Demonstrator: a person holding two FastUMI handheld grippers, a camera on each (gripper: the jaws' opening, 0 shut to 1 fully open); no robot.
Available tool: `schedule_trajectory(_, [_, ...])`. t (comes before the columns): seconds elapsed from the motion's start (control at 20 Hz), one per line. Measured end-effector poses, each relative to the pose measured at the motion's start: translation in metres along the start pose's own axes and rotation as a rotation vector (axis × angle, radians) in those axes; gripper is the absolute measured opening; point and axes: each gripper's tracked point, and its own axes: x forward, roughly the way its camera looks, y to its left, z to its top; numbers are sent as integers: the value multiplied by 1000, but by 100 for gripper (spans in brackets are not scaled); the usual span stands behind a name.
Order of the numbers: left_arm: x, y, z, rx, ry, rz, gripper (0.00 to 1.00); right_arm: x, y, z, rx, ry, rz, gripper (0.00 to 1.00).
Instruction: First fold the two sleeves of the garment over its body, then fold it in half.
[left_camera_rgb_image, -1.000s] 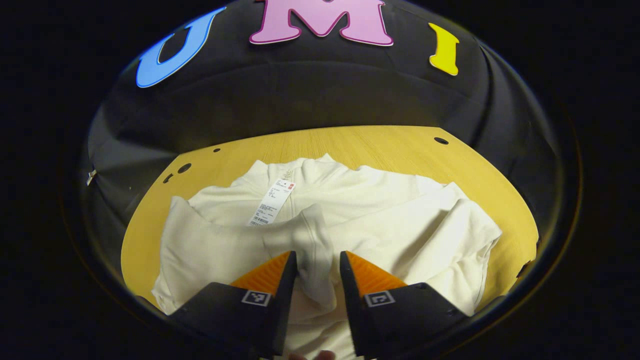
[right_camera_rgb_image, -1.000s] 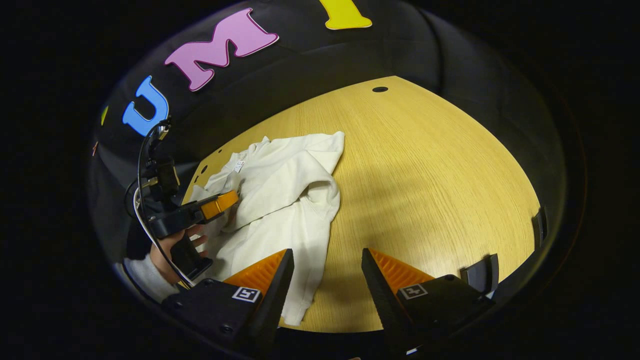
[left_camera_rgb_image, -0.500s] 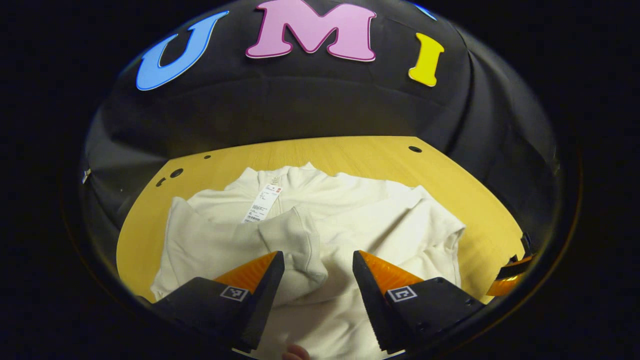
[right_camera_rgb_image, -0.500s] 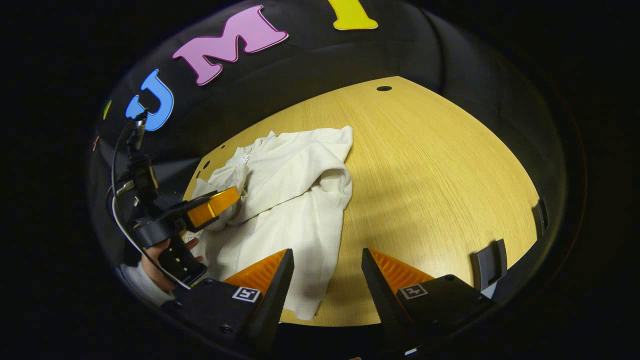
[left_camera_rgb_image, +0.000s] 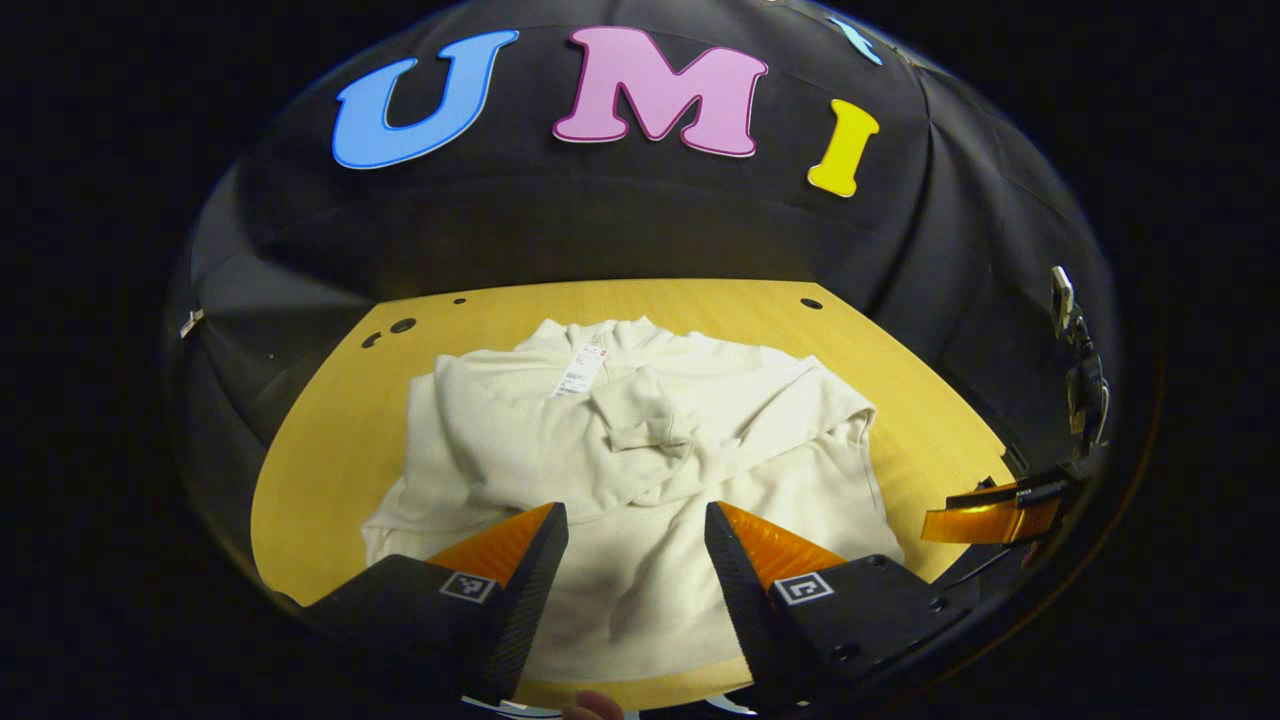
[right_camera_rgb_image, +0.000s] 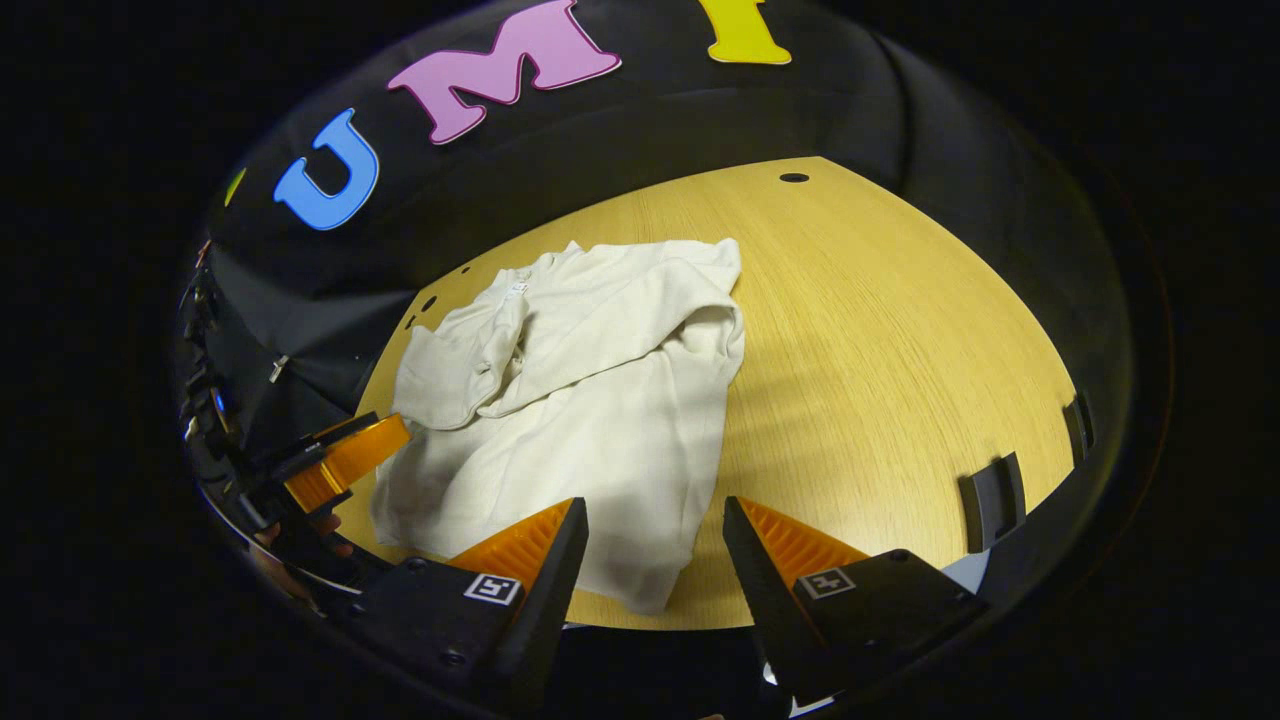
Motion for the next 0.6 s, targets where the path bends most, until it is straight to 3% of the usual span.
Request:
schedule_trajectory(0.3, [-40,72,-70,-61,117,111,86,-6,3,-27,-12,43,-44,87])
schedule_trajectory(0.6, [-51,121,-104,-87,168,204,86,0,8,-42,-18,65,-77,87])
